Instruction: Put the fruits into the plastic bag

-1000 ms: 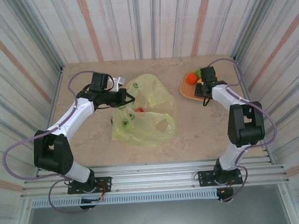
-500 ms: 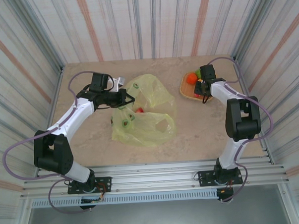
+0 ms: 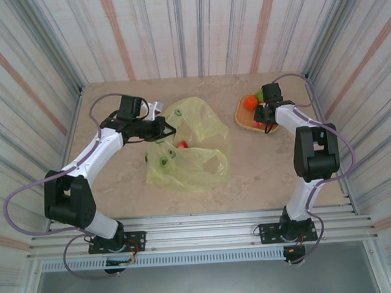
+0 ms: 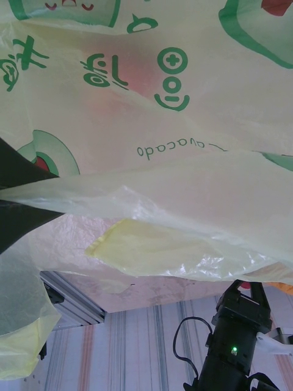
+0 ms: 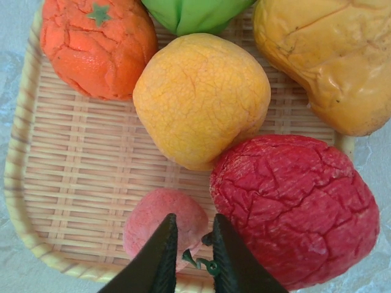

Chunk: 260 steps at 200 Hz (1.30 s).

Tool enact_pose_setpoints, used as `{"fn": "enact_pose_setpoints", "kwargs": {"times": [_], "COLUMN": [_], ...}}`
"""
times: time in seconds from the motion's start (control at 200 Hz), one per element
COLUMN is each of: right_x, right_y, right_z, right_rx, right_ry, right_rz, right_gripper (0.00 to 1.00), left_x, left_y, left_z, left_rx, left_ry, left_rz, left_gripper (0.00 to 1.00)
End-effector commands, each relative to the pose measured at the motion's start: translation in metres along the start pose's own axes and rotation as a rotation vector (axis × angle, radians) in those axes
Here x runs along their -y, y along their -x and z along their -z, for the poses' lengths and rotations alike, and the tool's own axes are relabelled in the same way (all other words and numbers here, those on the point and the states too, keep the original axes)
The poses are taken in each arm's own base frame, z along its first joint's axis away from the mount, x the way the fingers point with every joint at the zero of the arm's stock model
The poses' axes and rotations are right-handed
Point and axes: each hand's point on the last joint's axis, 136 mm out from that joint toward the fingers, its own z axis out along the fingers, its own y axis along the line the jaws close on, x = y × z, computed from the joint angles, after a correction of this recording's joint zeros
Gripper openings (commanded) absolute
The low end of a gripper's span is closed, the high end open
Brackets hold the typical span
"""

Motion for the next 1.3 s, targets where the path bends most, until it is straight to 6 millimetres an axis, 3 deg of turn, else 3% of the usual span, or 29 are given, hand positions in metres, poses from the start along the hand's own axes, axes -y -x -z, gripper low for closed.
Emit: {"fn": "enact_pose_setpoints", "kwargs": {"times": [0.0, 0.195, 0.401, 0.611, 0.752, 0.907, 1.077, 1.298], "right_x": [-0.001, -0.006, -0.015, -0.021, -0.032, -0.059, -0.094, -0.129], "right_y": [0.006, 0.011, 0.020, 0.030, 0.030, 0.010, -0.032, -0.079], "right_z": [-0.002, 0.007, 0.029, 0.067, 0.102, 0.138, 0.173, 0.194], "right_rx": [-0.002, 0.013, 0.047, 0.108, 0.144, 0.157, 0.129, 0.091], "right_ry": [0.010, 0.042, 0.108, 0.171, 0.259, 0.373, 0.506, 0.617], "right_rz": [-0.022, -0.027, -0.048, -0.061, -0.050, 0.029, 0.115, 0.201], "right_gripper": [0.16, 0.09, 0.03, 0.00, 0.00, 0.00, 0.00, 0.00], "left_x": [0.005, 0.005, 0.005, 0.005, 0.007, 0.007, 0.007, 0.005], "left_y": [0.003, 0.003, 0.003, 0.003, 0.003, 0.003, 0.003, 0.003], "left_z": [0.002, 0.002, 0.002, 0.002, 0.003, 0.003, 0.003, 0.002], "left_rx": [0.003, 0.002, 0.002, 0.002, 0.005, 0.006, 0.005, 0.003], "left_ry": [0.003, 0.001, 0.001, 0.002, -0.002, -0.002, -0.002, -0.002], "left_rz": [-0.029, -0.031, -0.030, -0.030, -0.032, -0.034, -0.031, -0.025], "left_gripper": [0.00, 0.00, 0.00, 0.00, 0.00, 0.00, 0.00, 0.00]}}
